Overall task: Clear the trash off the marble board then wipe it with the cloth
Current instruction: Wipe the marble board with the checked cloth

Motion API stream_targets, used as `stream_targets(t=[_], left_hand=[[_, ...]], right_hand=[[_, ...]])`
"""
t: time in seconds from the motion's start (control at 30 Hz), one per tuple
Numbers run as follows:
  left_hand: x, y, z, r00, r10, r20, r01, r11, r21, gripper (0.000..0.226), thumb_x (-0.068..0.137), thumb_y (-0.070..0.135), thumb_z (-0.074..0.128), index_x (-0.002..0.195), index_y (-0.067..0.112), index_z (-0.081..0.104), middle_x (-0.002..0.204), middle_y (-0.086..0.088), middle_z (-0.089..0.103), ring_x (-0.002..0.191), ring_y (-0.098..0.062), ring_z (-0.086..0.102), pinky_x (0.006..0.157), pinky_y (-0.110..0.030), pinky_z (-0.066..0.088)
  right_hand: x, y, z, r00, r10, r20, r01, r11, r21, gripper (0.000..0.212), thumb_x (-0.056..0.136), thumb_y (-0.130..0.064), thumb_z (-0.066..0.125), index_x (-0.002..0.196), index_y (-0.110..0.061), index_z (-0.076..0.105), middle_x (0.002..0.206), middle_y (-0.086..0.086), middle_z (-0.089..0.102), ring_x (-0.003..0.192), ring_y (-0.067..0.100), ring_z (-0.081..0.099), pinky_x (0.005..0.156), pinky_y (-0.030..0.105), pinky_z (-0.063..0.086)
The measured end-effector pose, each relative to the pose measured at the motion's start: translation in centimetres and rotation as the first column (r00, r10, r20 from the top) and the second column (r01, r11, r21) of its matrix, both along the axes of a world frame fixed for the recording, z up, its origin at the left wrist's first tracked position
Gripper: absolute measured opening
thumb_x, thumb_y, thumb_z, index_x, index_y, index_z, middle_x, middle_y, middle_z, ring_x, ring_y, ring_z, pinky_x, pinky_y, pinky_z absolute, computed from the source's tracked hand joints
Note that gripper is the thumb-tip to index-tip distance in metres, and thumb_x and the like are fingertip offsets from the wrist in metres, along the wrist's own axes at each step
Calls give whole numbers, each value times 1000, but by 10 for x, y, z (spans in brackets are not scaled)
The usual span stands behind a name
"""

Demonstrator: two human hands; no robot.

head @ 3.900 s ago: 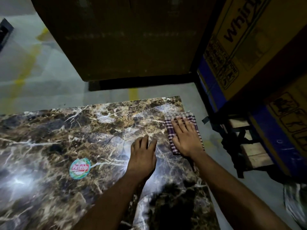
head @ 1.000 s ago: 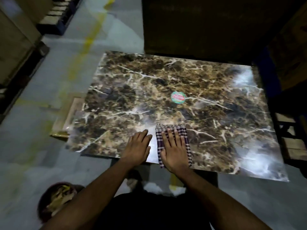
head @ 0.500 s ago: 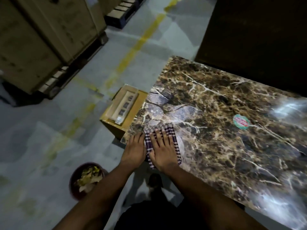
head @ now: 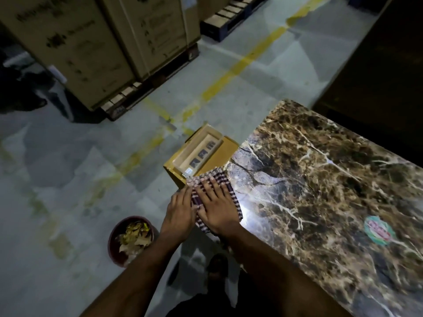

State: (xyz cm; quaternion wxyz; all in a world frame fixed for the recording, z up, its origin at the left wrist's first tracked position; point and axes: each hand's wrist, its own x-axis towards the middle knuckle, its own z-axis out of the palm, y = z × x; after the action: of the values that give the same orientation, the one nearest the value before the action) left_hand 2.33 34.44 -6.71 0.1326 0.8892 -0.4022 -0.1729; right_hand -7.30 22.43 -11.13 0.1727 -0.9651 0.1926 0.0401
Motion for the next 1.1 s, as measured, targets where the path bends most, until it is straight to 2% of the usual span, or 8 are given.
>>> stream_targets(t=[0.2, 0.37, 0.47, 0.63, 0.8, 0.97, 1.1], left_hand=[[-3, -71, -8, 994, -109, -1, 109, 994, 16, 55, 106, 34, 41, 157, 20, 29, 163, -1, 29, 149, -20, 26, 122, -35, 22], [-1, -144, -21, 976, -219, 9, 218, 975, 53, 63, 102, 35, 48, 158, 19, 26, 165, -2, 26, 151, -22, 23, 123, -37, 20], [0, -193, -23, 968, -251, 31, 250, 968, 29, 63, 99, 34, 51, 156, 15, 32, 163, -5, 30, 150, -26, 28, 123, -42, 25], [3, -277, -32, 947, -314, 62, 311, 949, 59, 63, 101, 37, 41, 157, 14, 26, 164, -5, 26, 151, -23, 22, 123, -43, 23], [1, -346, -27, 913, -385, 133, 380, 923, 62, 60, 99, 37, 42, 154, 16, 33, 159, -4, 33, 142, -24, 30, 119, -40, 29], [-13, -396, -17, 851, -486, 198, 474, 874, 107, 61, 98, 40, 46, 155, 21, 31, 159, -6, 32, 140, -29, 31, 110, -44, 35], [-45, -422, -20, 820, -548, 163, 532, 836, 136, 61, 100, 38, 46, 157, 24, 29, 163, -9, 27, 147, -35, 22, 116, -47, 28]], right_hand=[[12, -105, -2, 996, -86, 12, 86, 996, -23, 69, 94, -47, 29, 160, -26, 29, 169, 3, 21, 158, 26, 9, 126, 49, 7], [7, -184, -4, 990, -138, 35, 139, 989, -49, 71, 94, -48, 27, 161, -27, 26, 170, 2, 17, 158, 26, 9, 127, 51, 9], [6, -224, -6, 978, -199, 56, 202, 978, -45, 71, 93, -48, 25, 161, -27, 26, 170, 2, 18, 158, 26, 8, 127, 49, 7], [3, -291, -11, 958, -274, 80, 278, 960, -45, 73, 92, -50, 21, 162, -28, 24, 170, 1, 17, 158, 25, 7, 127, 47, 4], [-4, -357, -13, 934, -346, 88, 351, 934, -58, 76, 90, -53, 18, 162, -30, 24, 170, 1, 19, 158, 26, 9, 126, 46, 2], [-28, -408, -13, 892, -446, 77, 451, 890, -70, 67, 101, -49, 33, 163, -29, 15, 171, 0, 10, 158, 25, 0, 127, 45, -2], [-80, -420, -13, 846, -527, 78, 533, 842, -84, 68, 102, -49, 34, 163, -28, 13, 171, 1, 10, 158, 25, 0, 127, 45, -2]])
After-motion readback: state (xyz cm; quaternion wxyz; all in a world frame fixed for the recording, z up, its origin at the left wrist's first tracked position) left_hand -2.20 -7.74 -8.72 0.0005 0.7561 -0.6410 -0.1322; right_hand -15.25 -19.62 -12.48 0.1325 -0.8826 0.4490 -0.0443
